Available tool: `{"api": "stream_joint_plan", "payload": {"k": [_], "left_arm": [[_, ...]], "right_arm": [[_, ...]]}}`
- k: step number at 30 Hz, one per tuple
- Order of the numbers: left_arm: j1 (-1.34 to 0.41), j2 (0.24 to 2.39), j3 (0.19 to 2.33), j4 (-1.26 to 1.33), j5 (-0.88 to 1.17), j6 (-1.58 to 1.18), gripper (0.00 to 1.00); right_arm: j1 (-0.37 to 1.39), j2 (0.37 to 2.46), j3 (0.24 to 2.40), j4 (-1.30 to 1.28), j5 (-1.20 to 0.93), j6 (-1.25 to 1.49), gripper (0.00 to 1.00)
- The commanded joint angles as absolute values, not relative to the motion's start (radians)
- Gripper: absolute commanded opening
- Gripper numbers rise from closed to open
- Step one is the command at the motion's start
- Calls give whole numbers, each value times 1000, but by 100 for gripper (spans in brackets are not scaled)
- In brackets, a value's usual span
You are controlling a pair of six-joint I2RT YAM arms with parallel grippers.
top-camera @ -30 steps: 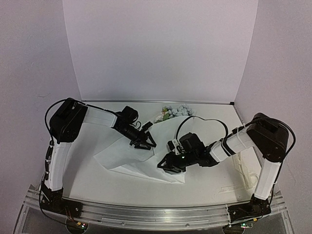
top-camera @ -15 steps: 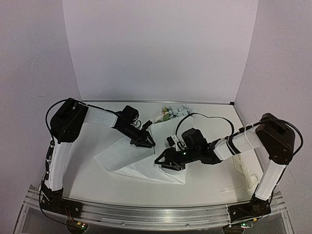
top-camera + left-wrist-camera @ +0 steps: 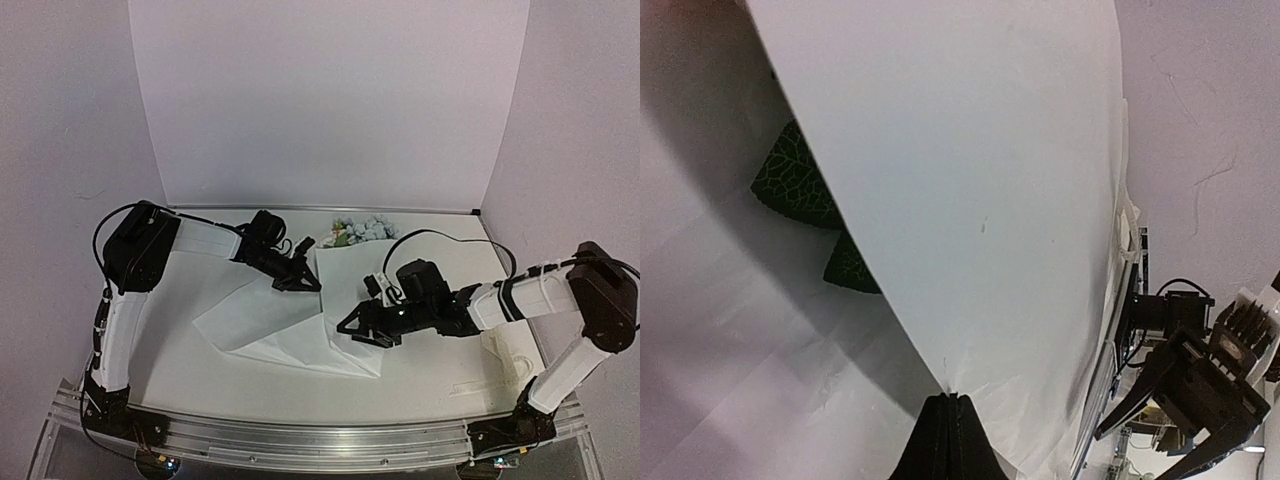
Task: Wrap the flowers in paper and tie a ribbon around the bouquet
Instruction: Press the fold line of the 2/3-folded wrapping paper.
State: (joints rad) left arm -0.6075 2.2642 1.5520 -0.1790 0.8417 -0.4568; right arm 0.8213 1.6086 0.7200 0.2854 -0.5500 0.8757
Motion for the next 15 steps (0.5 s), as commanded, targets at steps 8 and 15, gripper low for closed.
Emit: {"api": "stream_joint_plan", "payload": {"k": [8,15], "left_arm": [[-606,2210,1567,-130,806,-463,0],[-606,2166,1541,-153,763,-461,1]], "right_arm": [[831,1551,606,216,-442,856,25],[884,1681,674,223,-433,855,23]]}}
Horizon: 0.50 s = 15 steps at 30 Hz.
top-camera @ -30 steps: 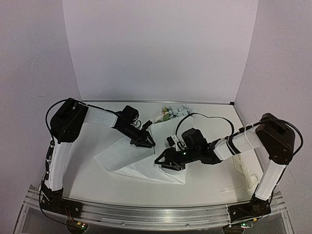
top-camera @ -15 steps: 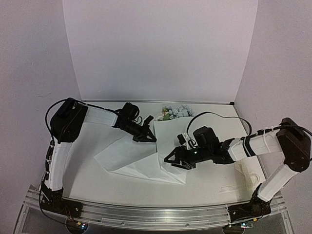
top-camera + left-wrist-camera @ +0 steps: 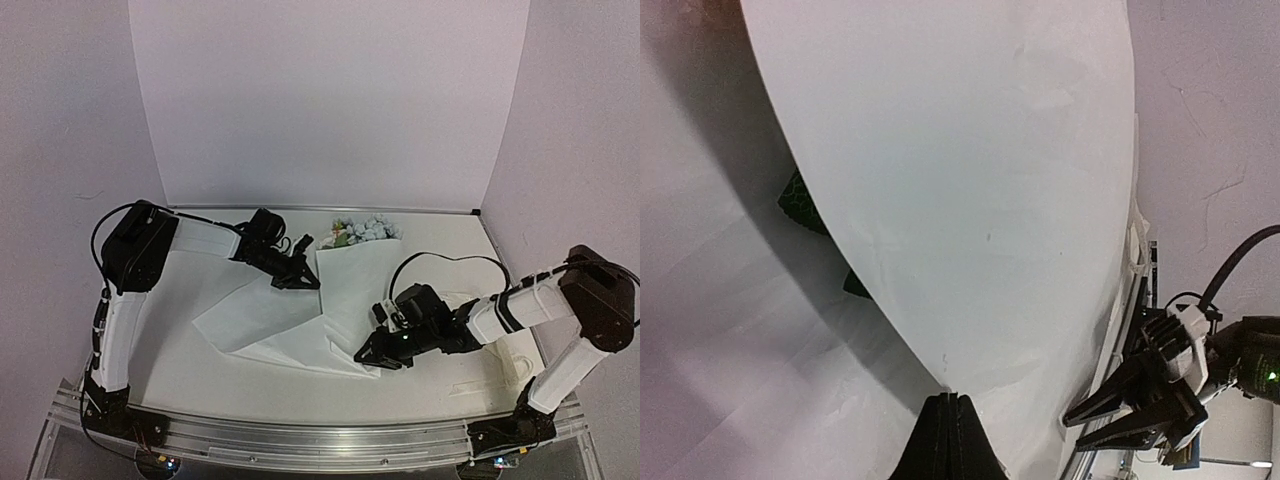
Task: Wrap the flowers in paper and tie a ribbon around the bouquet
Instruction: Press the fold line of the 2/3-folded wrapping paper.
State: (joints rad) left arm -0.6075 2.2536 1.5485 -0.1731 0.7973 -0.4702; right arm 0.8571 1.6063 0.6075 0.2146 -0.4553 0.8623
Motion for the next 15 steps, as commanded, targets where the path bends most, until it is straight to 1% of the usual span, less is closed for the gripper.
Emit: {"api": "stream_joint_plan", "payload": {"k": [1,4,6,7,9,11,13,15], "left_arm": [[-606,2155,1539,-167,749,-458,3],[-606,2078,1514,-206,683,-450,25],[-611,2010,1486,-238,631,-443,37],[-615,1969,1473,-252,606,-440,41],[-641,1903,1452,-278,563,-432,44],[-686,1872,1454,-319,543,-431,44],[-736,1867,1455,-336,541,-449,40],[-784,1885,1438,-311,584,-487,34]], "right_arm": [[889,1701,683,225,-434,857,23],[897,1733,684,239,-411,863,23],[898,1734,674,248,-398,864,23],[899,1732,671,250,-394,864,23],[899,1726,662,254,-385,864,22],[898,1721,653,269,-381,865,23],[899,1715,646,293,-383,873,23],[900,1703,635,324,-384,879,24]]}}
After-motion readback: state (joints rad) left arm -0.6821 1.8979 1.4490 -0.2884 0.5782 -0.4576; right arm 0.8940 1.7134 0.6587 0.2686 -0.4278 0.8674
